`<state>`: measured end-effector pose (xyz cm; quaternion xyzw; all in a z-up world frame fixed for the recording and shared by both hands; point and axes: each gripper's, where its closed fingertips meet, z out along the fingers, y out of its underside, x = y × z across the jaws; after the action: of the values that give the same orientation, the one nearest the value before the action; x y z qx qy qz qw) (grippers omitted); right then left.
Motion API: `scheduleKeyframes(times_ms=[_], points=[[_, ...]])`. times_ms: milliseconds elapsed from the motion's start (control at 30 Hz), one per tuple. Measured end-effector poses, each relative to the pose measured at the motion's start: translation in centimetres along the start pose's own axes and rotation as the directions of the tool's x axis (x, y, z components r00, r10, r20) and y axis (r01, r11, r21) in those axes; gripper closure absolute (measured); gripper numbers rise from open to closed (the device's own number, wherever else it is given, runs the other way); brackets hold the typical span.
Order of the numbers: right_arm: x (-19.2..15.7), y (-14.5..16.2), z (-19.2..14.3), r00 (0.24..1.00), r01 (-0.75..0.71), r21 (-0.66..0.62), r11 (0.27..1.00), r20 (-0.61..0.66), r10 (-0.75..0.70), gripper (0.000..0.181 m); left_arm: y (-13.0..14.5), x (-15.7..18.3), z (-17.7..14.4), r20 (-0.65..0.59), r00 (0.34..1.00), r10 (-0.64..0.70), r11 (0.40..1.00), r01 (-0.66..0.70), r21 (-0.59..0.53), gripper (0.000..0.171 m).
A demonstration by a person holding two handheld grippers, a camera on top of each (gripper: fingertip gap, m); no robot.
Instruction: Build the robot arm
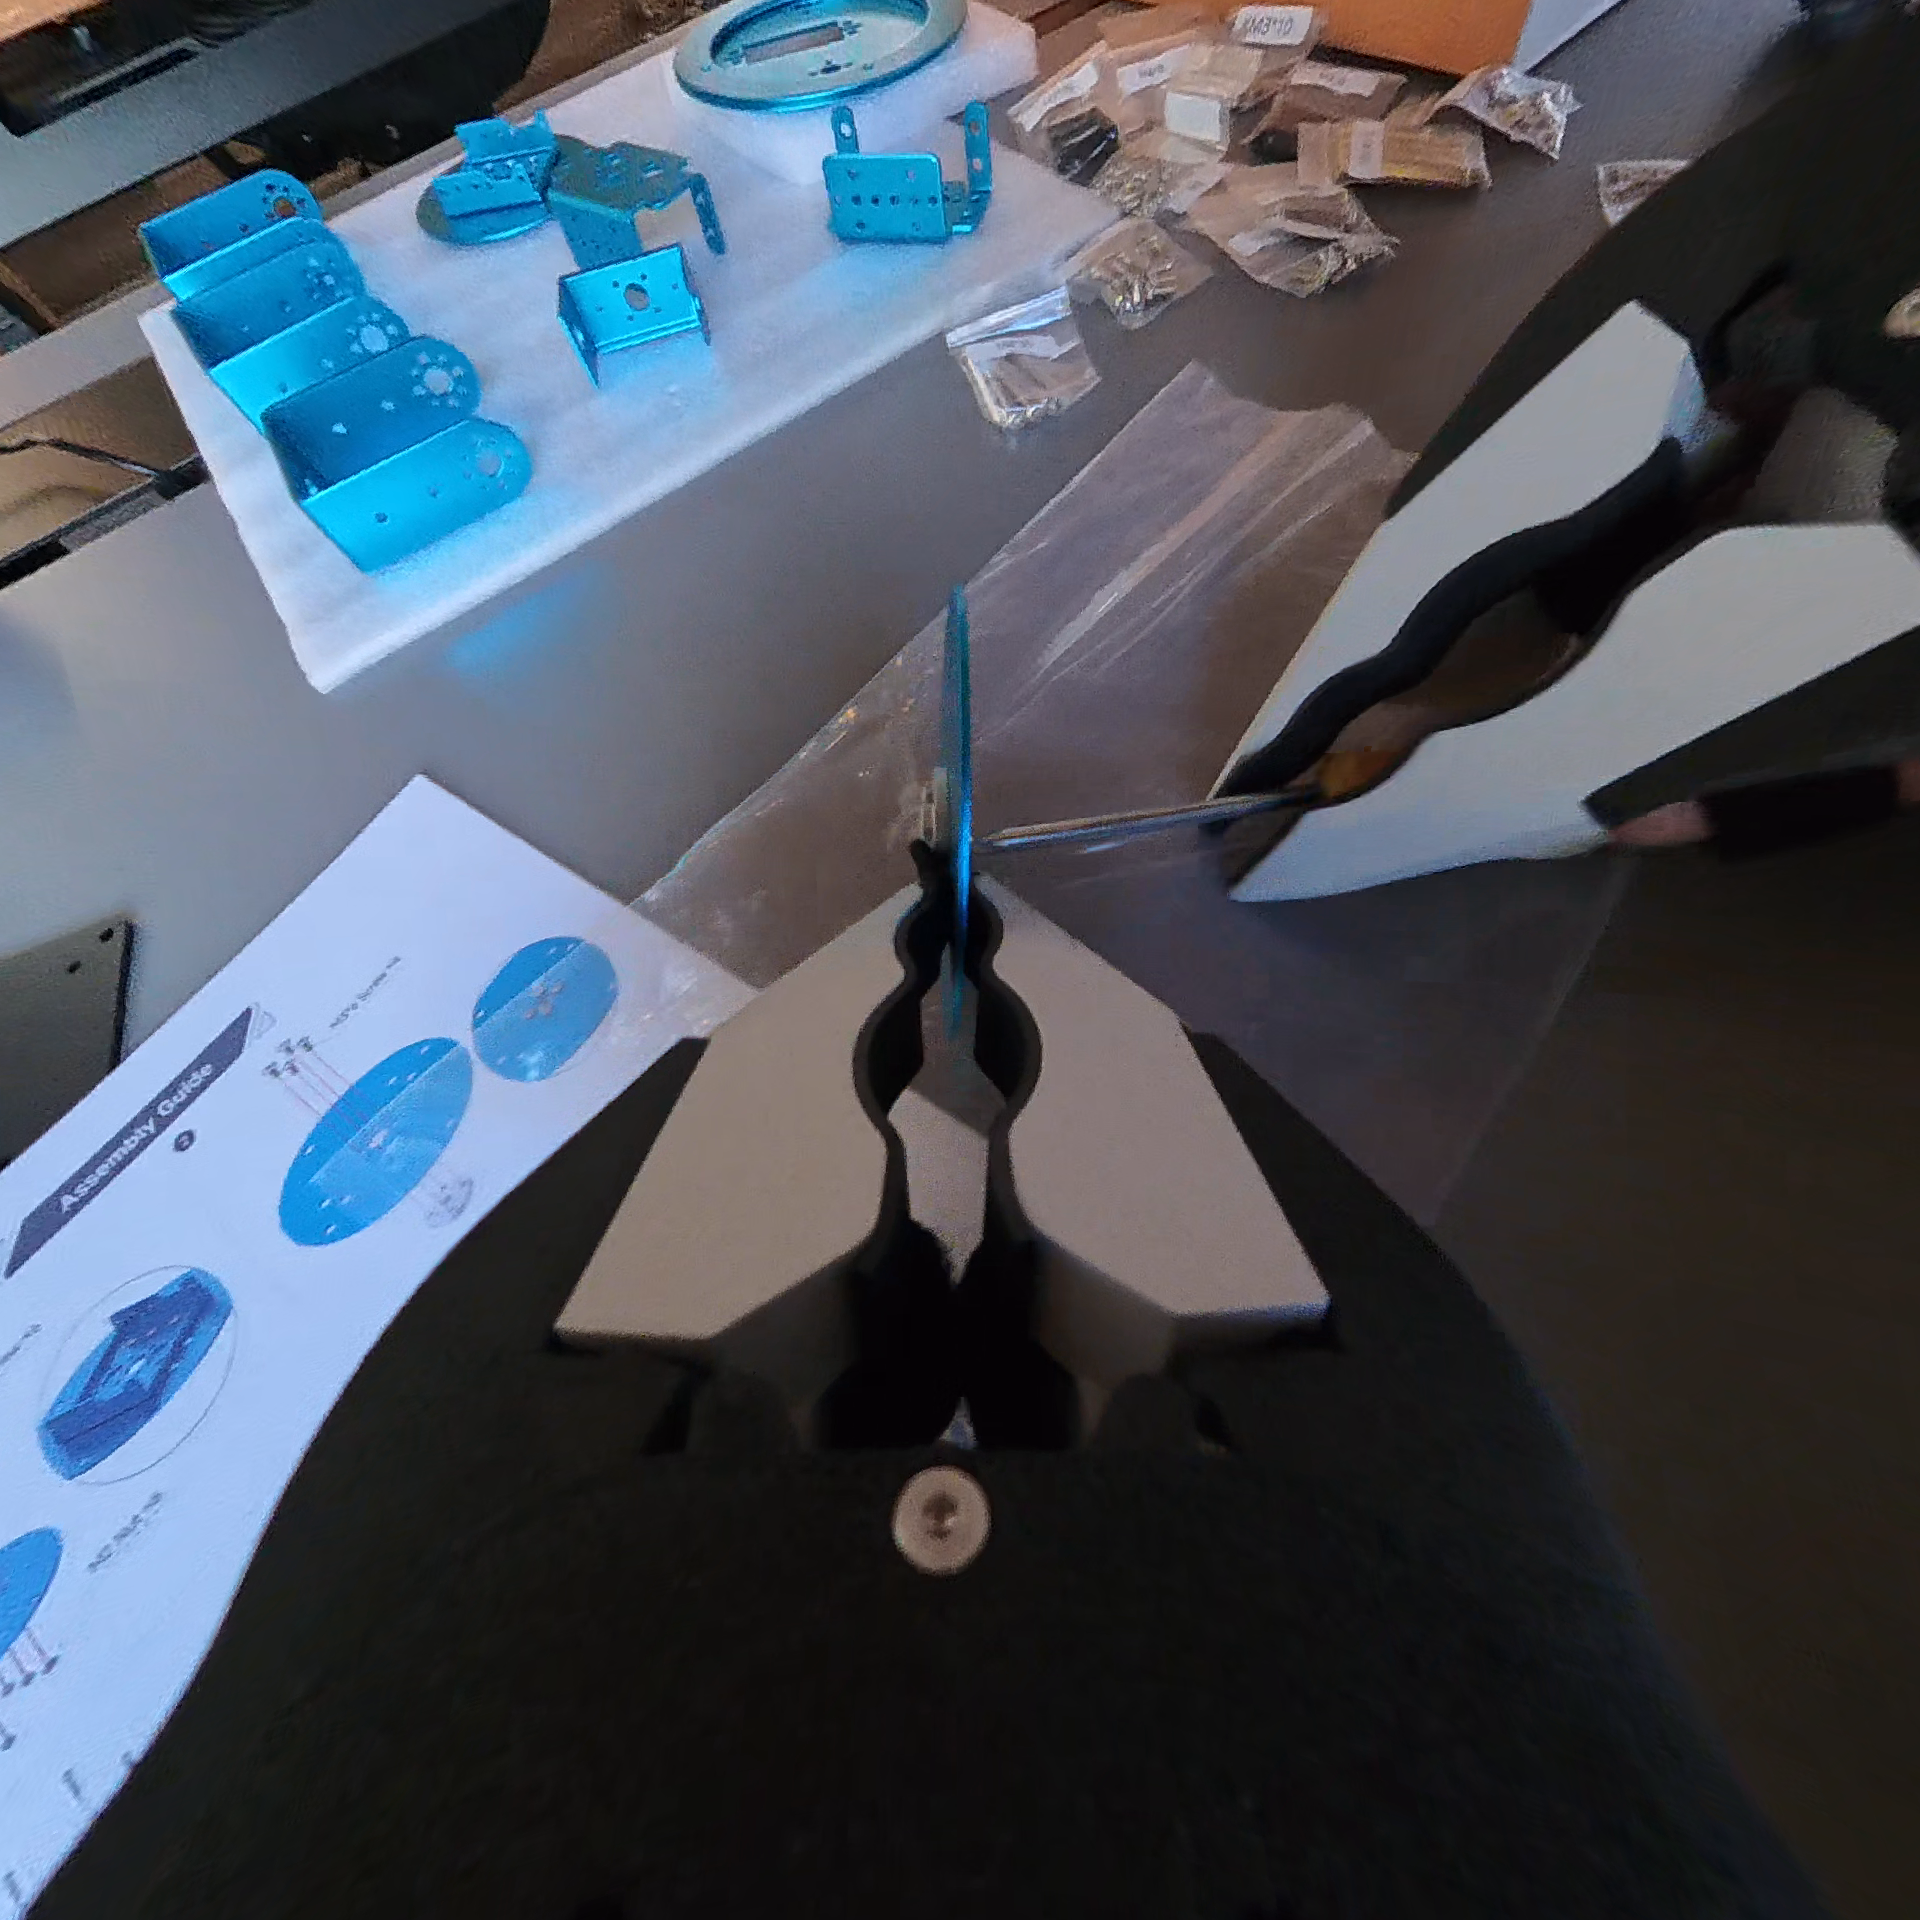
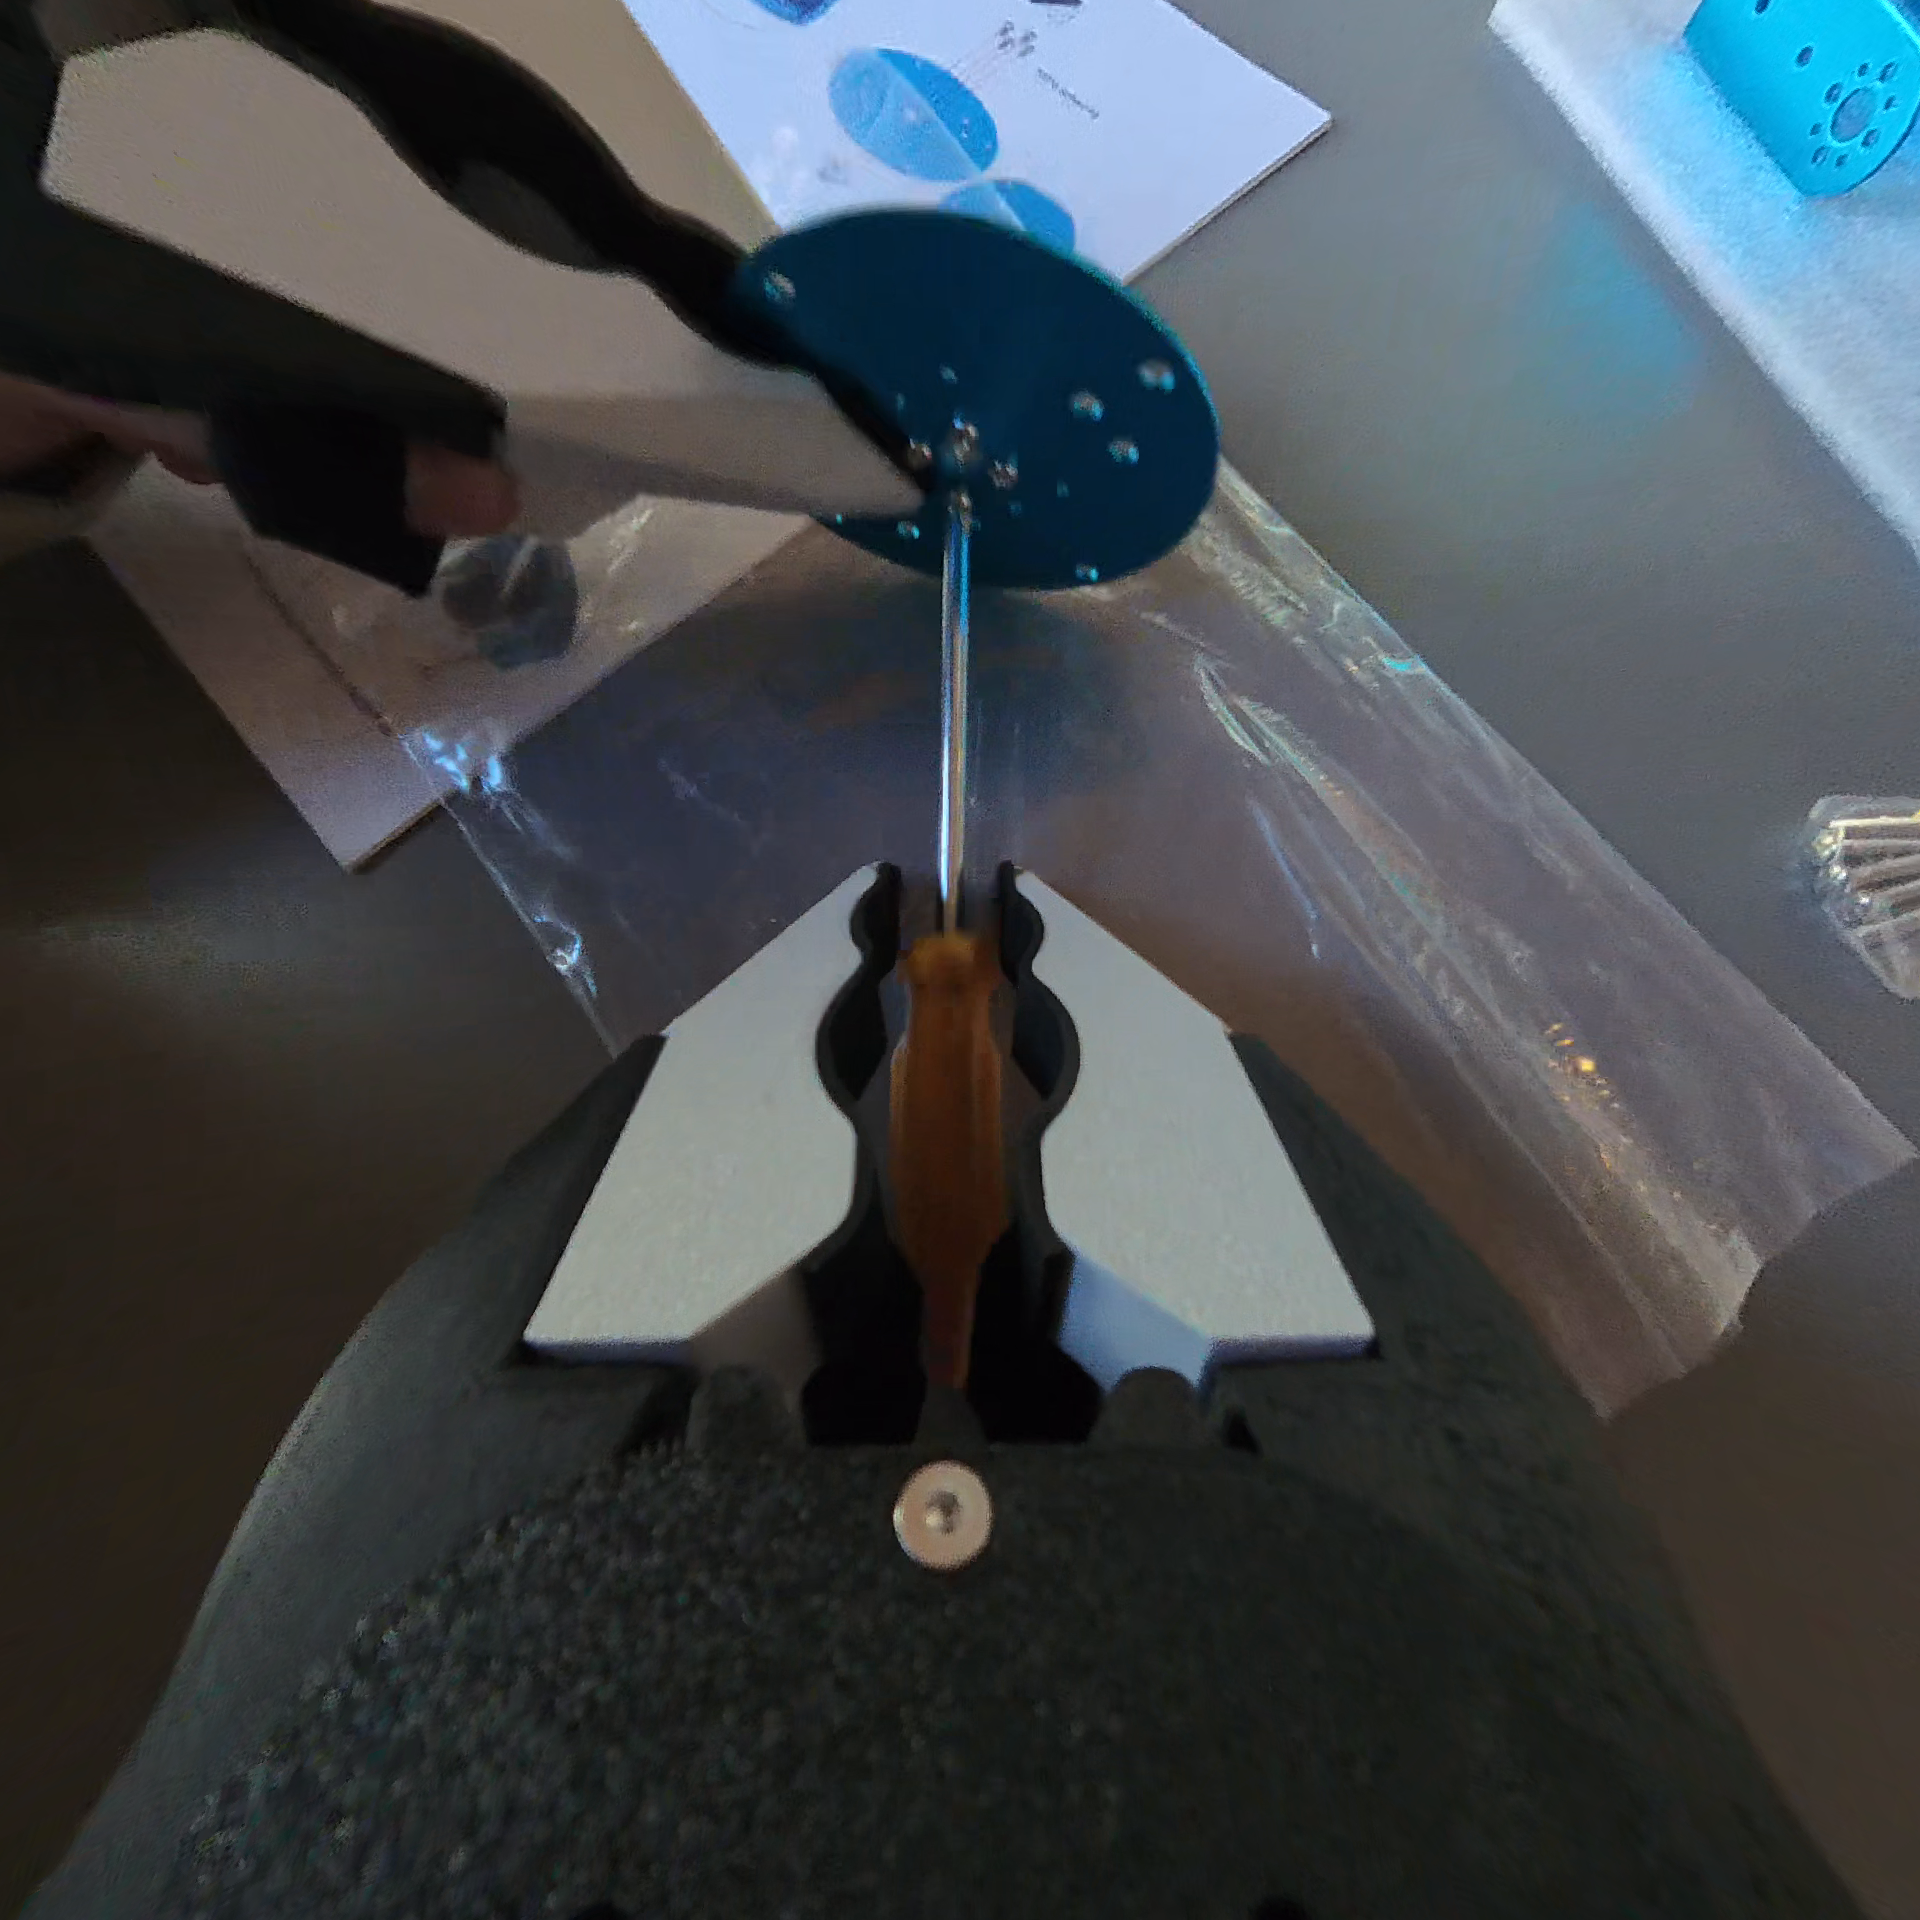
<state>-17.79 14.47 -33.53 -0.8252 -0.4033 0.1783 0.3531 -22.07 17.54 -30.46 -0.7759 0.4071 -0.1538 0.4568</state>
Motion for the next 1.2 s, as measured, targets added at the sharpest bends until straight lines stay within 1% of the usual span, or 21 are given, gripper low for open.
scheduleKeyframes(times_ms=[67, 133, 167, 267, 367, 467, 533, 633, 700, 733, 800, 867, 900, 933, 967, 1000, 1033, 1100, 1133, 1200], points=[[0.5, -0.1, 0.2, 0.996, 0.061, -0.019, 0.998, -0.069, -0.063, 0.179, -0.4, 1.0, 0.3, -0.022, 1.000, -0.007, 1.000, 0.006, -0.007, 0.169], [0.9, -0.1, 0.1, 0.987, 0.105, -0.041, 0.994, -0.122, -0.109, 0.179, -0.6, 1.3, 0.6, -0.007, 1.000, -0.008, 1.000, 0.008, -0.014, 0.169], [1.0, -0.1, 0.1, 0.986, 0.104, -0.045, 0.993, -0.125, -0.109, 0.179, -0.6, 1.3, 0.6, -0.004, 1.000, -0.006, 1.000, 0.006, -0.016, 0.169], [0.7, -0.3, -0.2, 0.998, 0.020, -0.025, 0.999, -0.052, -0.021, 0.179, -0.8, 1.3, 0.5, -0.010, 1.000, -0.022, 1.000, 0.022, -0.001, 0.169], [0.3, -1.3, -1.0, 0.997, -0.072, 0.014, 0.997, 0.026, 0.071, 0.179, -1.7, 1.1, 0.0, 0.020, 1.000, 0.005, 0.999, -0.006, 0.042, 0.170], [-0.1, -2.1, -1.9, 0.983, -0.156, 0.041, 0.987, 0.102, 0.151, 0.179, -2.8, 1.1, -0.7, 0.032, 0.999, 0.028, 0.994, -0.031, 0.105, 0.170], [-0.6, -2.8, -2.6, 0.954, -0.248, 0.064, 0.967, 0.191, 0.232, 0.179, -3.7, 1.1, -1.3, 0.022, 1.000, 0.010, 0.987, -0.014, 0.162, 0.170], [-1.3, -3.8, -3.5, 0.870, -0.392, 0.068, 0.917, 0.351, 0.346, 0.179, -4.8, 1.2, -2.0, 0.024, 1.000, 0.011, 0.971, -0.016, 0.237, 0.170], [-1.8, -4.3, -4.2, 0.795, -0.475, 0.052, 0.878, 0.452, 0.404, 0.180, -5.4, 1.4, -2.4, 0.026, 0.999, 0.027, 0.959, -0.034, 0.281, 0.169], [-2.0, -4.6, -4.6, 0.744, -0.518, 0.037, 0.855, 0.511, 0.429, 0.180, -5.8, 1.4, -2.8, 0.023, 0.999, 0.033, 0.950, -0.039, 0.310, 0.170], [-2.7, -5.5, -5.7, 0.606, -0.608, -0.015, 0.793, 0.637, 0.476, 0.180, -6.6, 1.6, -3.5, 0.020, 0.998, 0.053, 0.928, -0.057, 0.369, 0.170], [-3.4, -6.5, -7.0, 0.425, -0.688, -0.087, 0.721, 0.757, 0.497, 0.180, -7.4, 1.8, -4.4, 0.009, 0.997, 0.072, 0.895, -0.069, 0.441, 0.170], [-3.7, -6.7, -7.4, 0.372, -0.699, -0.110, 0.707, 0.788, 0.491, 0.180, -7.7, 1.9, -4.7, 0.001, 0.997, 0.080, 0.881, -0.071, 0.467, 0.170], [-3.8, -6.9, -7.7, 0.347, -0.703, -0.120, 0.701, 0.802, 0.486, 0.181, -7.9, 2.0, -4.9, -0.004, 0.997, 0.083, 0.872, -0.071, 0.484, 0.170], [-4.0, -7.0, -7.8, 0.340, -0.704, -0.119, 0.700, 0.809, 0.479, 0.181, -8.0, 2.0, -5.2, -0.008, 0.996, 0.085, 0.863, -0.070, 0.500, 0.170], [-4.1, -7.1, -7.9, 0.359, -0.696, -0.099, 0.711, 0.810, 0.464, 0.181, -8.1, 2.0, -5.3, -0.009, 0.996, 0.088, 0.858, -0.072, 0.509, 0.169], [-4.0, -7.1, -7.7, 0.423, -0.673, -0.056, 0.738, 0.789, 0.445, 0.180, -8.0, 2.0, -5.3, -0.010, 0.996, 0.091, 0.861, -0.073, 0.504, 0.169], [-3.5, -6.4, -6.8, 0.597, -0.585, 0.035, 0.810, 0.694, 0.401, 0.180, -7.8, 2.1, -5.1, -0.017, 0.996, 0.086, 0.870, -0.067, 0.489, 0.169], [-3.2, -6.2, -6.5, 0.663, -0.543, 0.073, 0.836, 0.649, 0.374, 0.180, -7.7, 2.1, -4.9, -0.018, 0.996, 0.083, 0.875, -0.064, 0.479, 0.169], [-2.7, -6.2, -6.2, 0.755, -0.481, 0.140, 0.865, 0.568, 0.328, 0.180, -7.6, 2.7, -4.5, -0.034, 0.995, 0.092, 0.886, -0.067, 0.459, 0.170]])
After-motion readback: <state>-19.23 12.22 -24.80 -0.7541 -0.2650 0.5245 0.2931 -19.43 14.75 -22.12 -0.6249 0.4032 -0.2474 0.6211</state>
